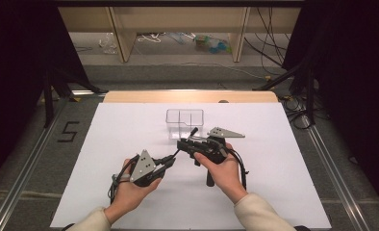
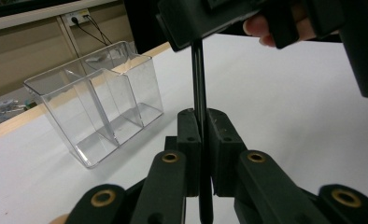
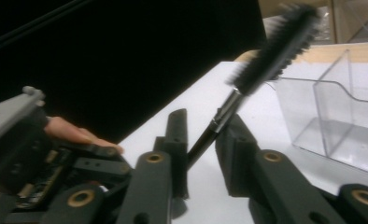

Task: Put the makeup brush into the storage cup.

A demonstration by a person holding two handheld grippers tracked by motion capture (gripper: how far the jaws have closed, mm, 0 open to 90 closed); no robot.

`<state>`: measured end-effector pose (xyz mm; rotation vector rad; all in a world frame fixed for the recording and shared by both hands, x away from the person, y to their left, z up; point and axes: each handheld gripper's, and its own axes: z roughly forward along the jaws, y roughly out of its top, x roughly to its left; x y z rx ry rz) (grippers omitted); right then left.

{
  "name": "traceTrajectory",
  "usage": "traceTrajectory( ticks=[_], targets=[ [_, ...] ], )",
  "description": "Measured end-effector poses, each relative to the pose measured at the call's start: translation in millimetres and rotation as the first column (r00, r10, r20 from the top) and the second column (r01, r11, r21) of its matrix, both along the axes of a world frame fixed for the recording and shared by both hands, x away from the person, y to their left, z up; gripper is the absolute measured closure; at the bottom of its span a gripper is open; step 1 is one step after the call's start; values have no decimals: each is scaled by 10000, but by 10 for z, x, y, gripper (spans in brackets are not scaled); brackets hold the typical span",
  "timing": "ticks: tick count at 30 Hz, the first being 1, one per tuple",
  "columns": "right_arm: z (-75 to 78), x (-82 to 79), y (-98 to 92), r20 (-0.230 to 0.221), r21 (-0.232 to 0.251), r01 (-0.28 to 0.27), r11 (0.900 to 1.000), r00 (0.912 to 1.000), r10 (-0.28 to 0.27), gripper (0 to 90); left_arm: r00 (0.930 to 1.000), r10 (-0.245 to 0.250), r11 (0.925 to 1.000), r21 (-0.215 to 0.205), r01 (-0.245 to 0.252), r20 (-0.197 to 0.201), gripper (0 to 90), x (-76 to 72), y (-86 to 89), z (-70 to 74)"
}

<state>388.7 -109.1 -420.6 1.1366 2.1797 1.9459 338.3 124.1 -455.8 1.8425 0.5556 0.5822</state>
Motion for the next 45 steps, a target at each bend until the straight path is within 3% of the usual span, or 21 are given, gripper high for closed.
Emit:
traceTrajectory(
  ticks=[2, 6, 7, 9, 14, 16, 18, 21, 26, 31, 34, 42, 43, 45],
  targets=[
    [19, -18, 14, 106, 46, -266, 9996, 9996, 265, 855, 9992, -271, 9992, 297, 279, -286, 810, 15, -15, -25],
    [74, -43, 9, 567, -399, -326, 9987, 9978, 348, 856, 9982, -531, 9983, 210, 537, -283, 607, 20, -38, -41],
    [90, -37, 1, 1062, -811, -193, 9965, 9940, 279, 856, 9983, -499, 9986, 159, 503, -292, 559, 16, -38, -34],
    [122, -52, -16, 1155, -1103, -180, 9937, 9928, 308, 856, 9977, -541, 9985, 53, 543, -398, 460, 15, -34, -28],
    [160, -55, -41, 1750, -1904, -33, 9817, 9839, 373, 856, 9971, -554, 9984, -151, 546, -516, 343, 12, -14, -12],
    [172, -67, -41, 1884, -2241, 14, 9746, 9812, 419, 856, 9971, -550, 9982, -252, 537, -525, 335, 9, -8, -7],
    [177, -62, -35, 2340, -2515, 137, 9677, 9711, 471, 855, 9967, -563, 9979, -340, 544, -592, 334, 15, 6, -2],
    [196, -90, -22, 2456, -2954, 108, 9553, 9672, 650, 855, 9964, -513, 9973, -553, 476, -681, 350, 26, 22, 7],
    [192, -108, 14, 2720, -3252, 72, 9456, 9584, 863, 855, 9958, -474, 9964, -731, 418, -777, 397, 43, 35, 14],
    [196, -128, 44, 2730, -3355, -25, 9420, 9568, 998, 855, 9955, -587, 9957, -762, 530, -738, 434, 38, 3, 20],
    [187, -129, 64, 2718, -3226, -123, 9465, 9566, 1051, 855, 9954, -643, 9945, -869, 580, -713, 455, 34, -31, 29],
    [181, -141, 91, 2636, -3254, -161, 9454, 9587, 1071, 854, 9969, -529, 9944, -946, 473, -580, 485, 80, -27, 46],
    [183, -137, 90, 2782, -3261, -85, 9453, 9548, 1046, 855, 9969, -539, 9942, -961, 482, -577, 491, 87, -33, 48],
    [186, -148, 102, 2591, -3156, -294, 9484, 9589, 1159, 855, 9969, -579, 9939, -973, 526, -532, 503, 100, -56, 45]
  ],
)
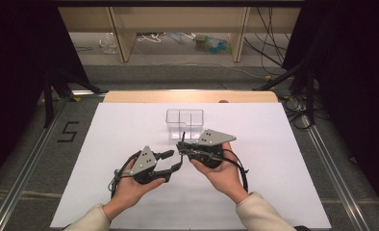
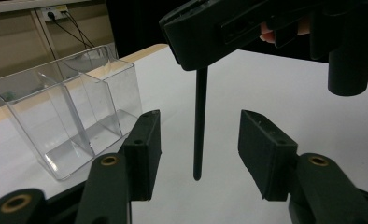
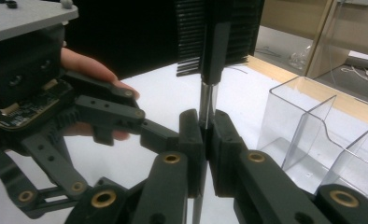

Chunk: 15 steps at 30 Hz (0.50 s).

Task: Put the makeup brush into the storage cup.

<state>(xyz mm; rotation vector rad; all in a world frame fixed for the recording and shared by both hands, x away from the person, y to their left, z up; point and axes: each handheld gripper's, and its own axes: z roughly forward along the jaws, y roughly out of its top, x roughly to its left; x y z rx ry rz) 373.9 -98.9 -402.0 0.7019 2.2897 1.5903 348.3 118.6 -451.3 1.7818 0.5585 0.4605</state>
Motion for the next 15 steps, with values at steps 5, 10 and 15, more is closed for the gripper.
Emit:
traceTrajectory(
  ticks=[5, 10, 15],
  targets=[
    [10, -11, 1, 39, -68, 73, 10000, 10000, -73, 855, 9999, -134, 9999, -77, 133, -51, 548, 19, -72, -7],
    [14, -15, 4, 53, 23, 69, 10000, 10000, -69, 854, 9999, -93, 10000, -31, 93, 41, 609, 41, -103, -6],
    [18, -16, 7, 77, 103, 69, 9999, 9999, -70, 855, 10000, 20, 9998, -201, -18, 78, 691, 62, -109, 14]
  ],
)
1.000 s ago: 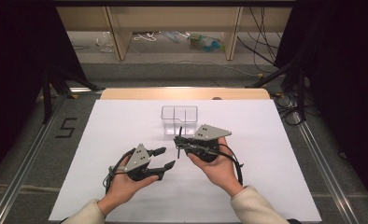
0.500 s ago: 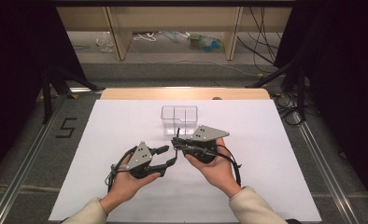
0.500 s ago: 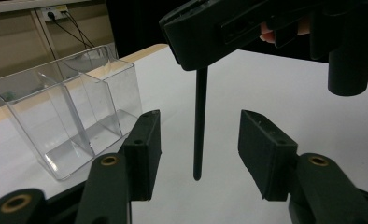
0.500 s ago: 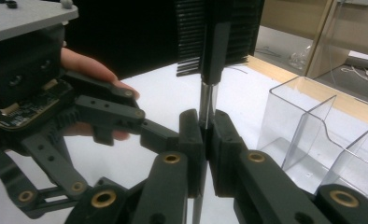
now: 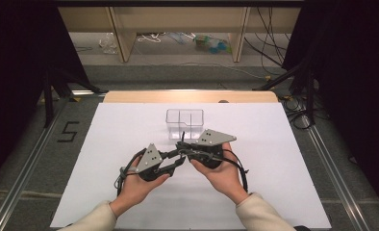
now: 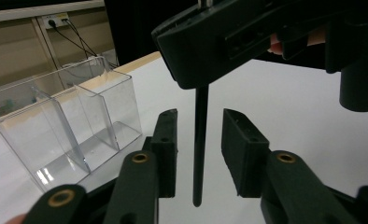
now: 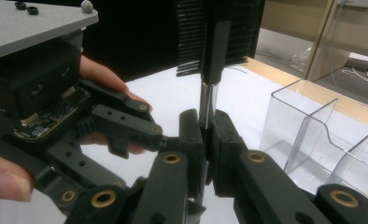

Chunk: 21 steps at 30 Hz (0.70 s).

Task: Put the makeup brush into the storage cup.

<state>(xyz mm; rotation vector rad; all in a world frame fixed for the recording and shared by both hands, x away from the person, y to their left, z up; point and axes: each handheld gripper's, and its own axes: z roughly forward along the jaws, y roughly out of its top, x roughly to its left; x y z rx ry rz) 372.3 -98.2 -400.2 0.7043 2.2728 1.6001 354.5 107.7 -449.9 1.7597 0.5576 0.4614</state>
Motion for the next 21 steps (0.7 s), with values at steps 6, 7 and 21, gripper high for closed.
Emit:
traceTrajectory(
  ticks=[6, 7, 21],
  targets=[
    [0, -5, 2, -64, 40, 6, 10000, 10000, -5, 854, 10000, -50, 10000, -59, 50, 11, 762, 4, -15, 10],
    [-1, -6, 3, -58, 96, 22, 10000, 10000, -22, 854, 10000, -75, 9999, -80, 75, -19, 773, 4, -20, 9],
    [8, -10, -12, -133, 308, 218, 9993, 9997, -214, 827, 9998, 58, 9999, -130, -61, -200, 853, 14, -5, 43]
  ],
)
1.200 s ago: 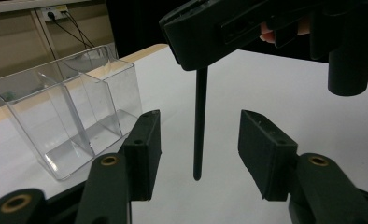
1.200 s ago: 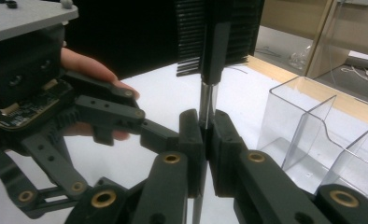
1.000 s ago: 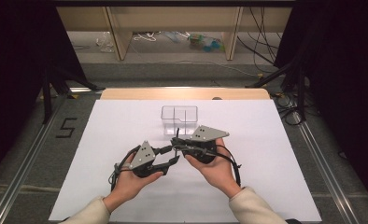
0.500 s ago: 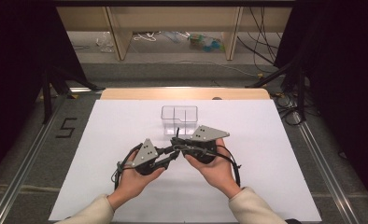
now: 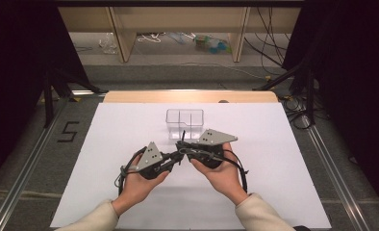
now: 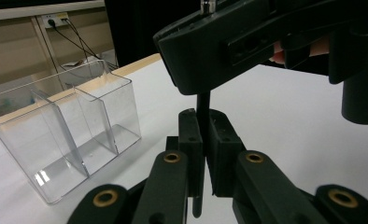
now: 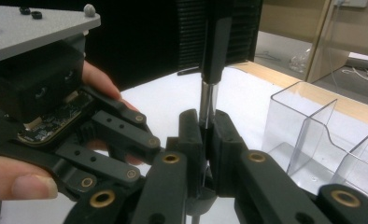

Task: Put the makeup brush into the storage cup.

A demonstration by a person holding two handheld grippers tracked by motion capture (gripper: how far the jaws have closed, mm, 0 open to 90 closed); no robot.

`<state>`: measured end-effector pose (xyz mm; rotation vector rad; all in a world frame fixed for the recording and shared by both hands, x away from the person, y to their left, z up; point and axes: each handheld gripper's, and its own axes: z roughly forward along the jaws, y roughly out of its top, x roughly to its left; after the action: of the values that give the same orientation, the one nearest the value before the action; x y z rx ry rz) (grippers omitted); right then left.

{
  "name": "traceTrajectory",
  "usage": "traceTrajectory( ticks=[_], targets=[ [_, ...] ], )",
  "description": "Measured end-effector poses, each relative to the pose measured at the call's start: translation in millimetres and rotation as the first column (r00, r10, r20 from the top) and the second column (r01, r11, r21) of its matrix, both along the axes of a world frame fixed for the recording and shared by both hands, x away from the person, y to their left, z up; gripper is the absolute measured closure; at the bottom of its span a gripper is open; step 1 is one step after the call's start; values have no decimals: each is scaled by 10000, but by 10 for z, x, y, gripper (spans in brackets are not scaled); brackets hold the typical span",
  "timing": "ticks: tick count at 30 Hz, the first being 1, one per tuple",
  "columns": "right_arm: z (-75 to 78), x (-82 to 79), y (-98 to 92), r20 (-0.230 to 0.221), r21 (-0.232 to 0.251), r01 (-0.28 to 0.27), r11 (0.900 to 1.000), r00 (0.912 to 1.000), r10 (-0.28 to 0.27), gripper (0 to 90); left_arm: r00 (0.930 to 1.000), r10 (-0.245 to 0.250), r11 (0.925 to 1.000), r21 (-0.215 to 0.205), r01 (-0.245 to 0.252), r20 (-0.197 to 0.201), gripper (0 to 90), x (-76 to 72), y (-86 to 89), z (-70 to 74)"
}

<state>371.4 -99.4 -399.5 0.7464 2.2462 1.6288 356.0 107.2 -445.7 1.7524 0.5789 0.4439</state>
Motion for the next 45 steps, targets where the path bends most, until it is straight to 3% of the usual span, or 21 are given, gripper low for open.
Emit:
traceTrajectory(
  ticks=[5, 12, 20, 39, 45],
  targets=[
    [6, 17, -22, -33, 412, 114, 9991, 9999, -112, 668, 9996, 278, 9996, -61, -279, -57, 853, 36, 61, 15],
    [29, 12, -62, 180, 185, 197, 9996, 9996, -200, 525, 9987, 512, 9987, -28, -512, 69, 853, 52, 97, 21],
    [53, 12, -132, 218, 251, 284, 9993, 9993, -290, 411, 9977, 645, 9979, 4, -645, 208, 853, 61, 136, 35],
    [64, -35, -274, 399, 395, 437, 9983, 9982, -453, 351, 9952, 915, 9958, -111, -912, 339, 853, 85, 233, 70],
    [68, -53, -325, 487, 162, 581, 9982, 9971, -588, 331, 9950, 937, 9955, -143, -932, 354, 853, 91, 248, 77]
  ],
)
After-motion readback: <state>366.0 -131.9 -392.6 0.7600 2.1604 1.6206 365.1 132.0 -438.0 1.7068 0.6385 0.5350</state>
